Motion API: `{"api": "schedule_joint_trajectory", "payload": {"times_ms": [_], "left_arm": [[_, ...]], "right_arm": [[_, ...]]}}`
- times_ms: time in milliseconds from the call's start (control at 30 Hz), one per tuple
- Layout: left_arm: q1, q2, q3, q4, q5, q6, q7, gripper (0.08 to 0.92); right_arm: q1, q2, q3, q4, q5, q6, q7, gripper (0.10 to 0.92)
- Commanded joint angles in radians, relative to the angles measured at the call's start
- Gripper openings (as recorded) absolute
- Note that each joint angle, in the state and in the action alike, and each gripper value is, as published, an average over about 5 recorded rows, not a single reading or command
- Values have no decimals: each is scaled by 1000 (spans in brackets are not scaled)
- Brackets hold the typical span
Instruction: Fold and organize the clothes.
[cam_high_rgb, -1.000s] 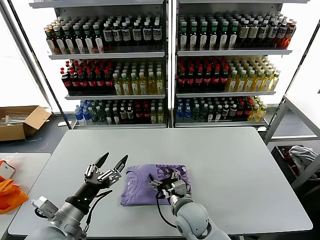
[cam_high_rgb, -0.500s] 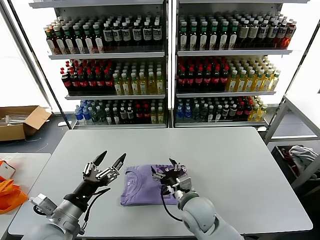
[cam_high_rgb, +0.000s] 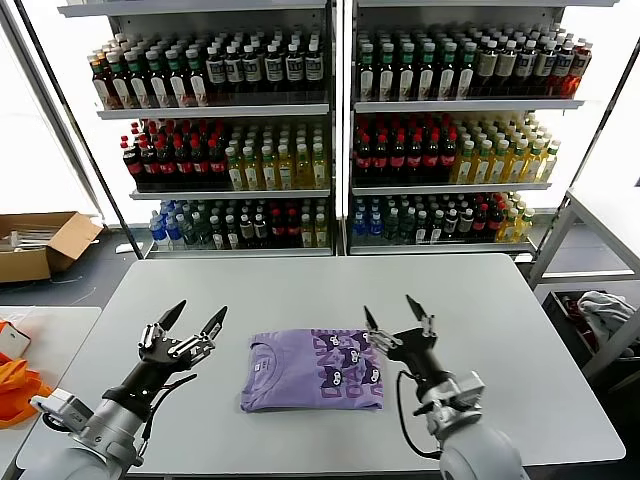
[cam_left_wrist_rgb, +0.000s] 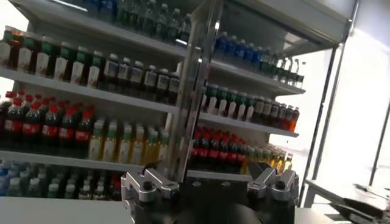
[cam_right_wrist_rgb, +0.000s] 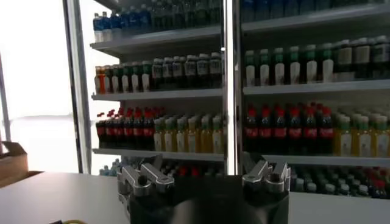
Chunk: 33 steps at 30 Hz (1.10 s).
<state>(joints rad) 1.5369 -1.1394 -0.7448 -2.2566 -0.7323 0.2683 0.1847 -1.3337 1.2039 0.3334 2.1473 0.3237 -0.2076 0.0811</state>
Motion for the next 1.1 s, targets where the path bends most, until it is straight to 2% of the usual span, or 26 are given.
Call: {"api": "schedule_joint_trajectory", "payload": {"times_ms": [33,200,467,833,1100], "left_arm": [[18,-115,-123,-31,75,19,61,823],[25,-158,-142,-30,128,13,88,823],[35,-167,-153,-5,222,-13,117,823],[65,-205,-181,-25,266,-35,138,822],[65,-205,-183,-20,268,-39,142,822]], "right_arm": [[-294,36,328,121,-33,152,-77,823],[-336,41,367,123,-27,167,-113,823],[-331,62,396,93,14,189,-146,823],[-331,113,399,65,-25,192,-166,823],[-339,109,404,67,-44,212,-158,823]]}}
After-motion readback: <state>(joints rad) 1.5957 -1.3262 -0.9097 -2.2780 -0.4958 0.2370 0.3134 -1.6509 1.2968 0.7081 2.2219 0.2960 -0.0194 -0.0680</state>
